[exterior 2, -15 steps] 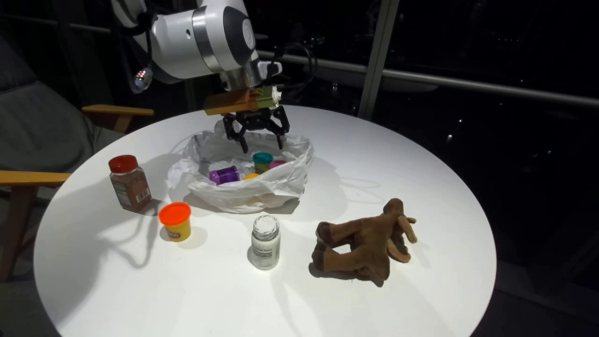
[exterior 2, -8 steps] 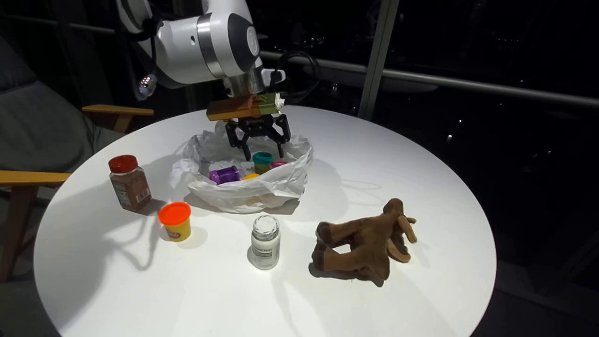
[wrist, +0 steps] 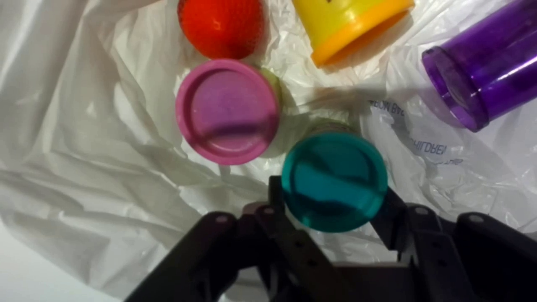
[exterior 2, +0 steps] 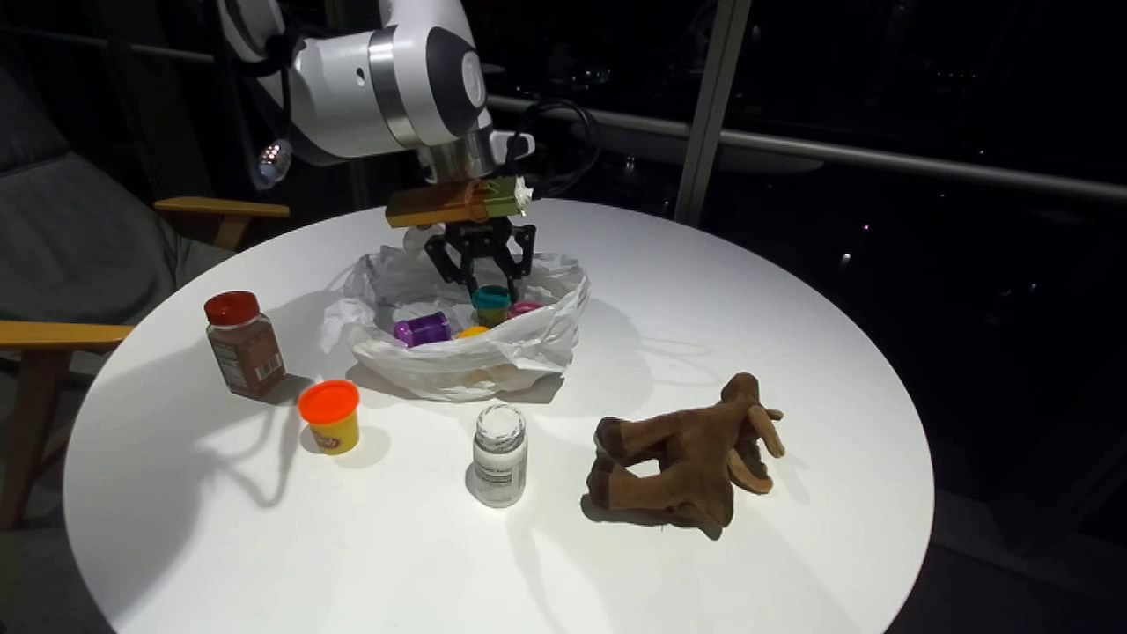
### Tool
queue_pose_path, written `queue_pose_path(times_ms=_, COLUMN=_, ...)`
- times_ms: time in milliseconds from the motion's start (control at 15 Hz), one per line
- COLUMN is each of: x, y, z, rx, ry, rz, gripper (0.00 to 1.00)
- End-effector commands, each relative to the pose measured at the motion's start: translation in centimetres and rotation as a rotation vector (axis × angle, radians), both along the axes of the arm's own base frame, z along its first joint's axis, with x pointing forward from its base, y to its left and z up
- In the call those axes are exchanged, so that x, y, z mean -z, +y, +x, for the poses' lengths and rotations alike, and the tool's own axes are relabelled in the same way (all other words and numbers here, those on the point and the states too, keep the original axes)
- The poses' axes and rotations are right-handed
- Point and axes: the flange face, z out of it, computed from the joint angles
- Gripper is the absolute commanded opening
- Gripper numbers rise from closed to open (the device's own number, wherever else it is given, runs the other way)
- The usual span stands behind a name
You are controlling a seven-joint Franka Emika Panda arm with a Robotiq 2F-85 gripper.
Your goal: Pick the objects in the plastic bag and put them on the table
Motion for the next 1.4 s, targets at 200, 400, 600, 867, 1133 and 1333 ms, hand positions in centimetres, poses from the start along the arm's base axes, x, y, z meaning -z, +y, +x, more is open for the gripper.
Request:
queue_pose_path(times_ms=200, x=-6.5, y=-2.8, z=-0.9, rx=0.072, ry=-0.033, rz=0.022, gripper=0.26)
queue_pose_path(times_ms=400, x=-10.7, y=-3.4, z=-3.4, rx=0.097, ry=-0.043, rz=0.031, gripper=0.26)
queue_pose_path(times_ms=600, x=-13.6, y=-2.6, z=-7.4, rx=0.077, ry=-0.053, rz=0.038, gripper=0.26)
queue_pose_path(times_ms=867, x=-13.9, y=-1.8, z=-12.7, rx=0.083, ry=-0.044, rz=0.034, gripper=0.26)
queue_pose_path(times_ms=1133, x=-11.7, y=-1.5, z=-17.6, rx=0.069, ry=-0.038, rz=0.008, gripper=0.26)
queue_pose_path(times_ms=1333, x=-9.8, y=-1.7, z=-21.0, rx=0.034, ry=-0.057, rz=-0.02, gripper=0.26)
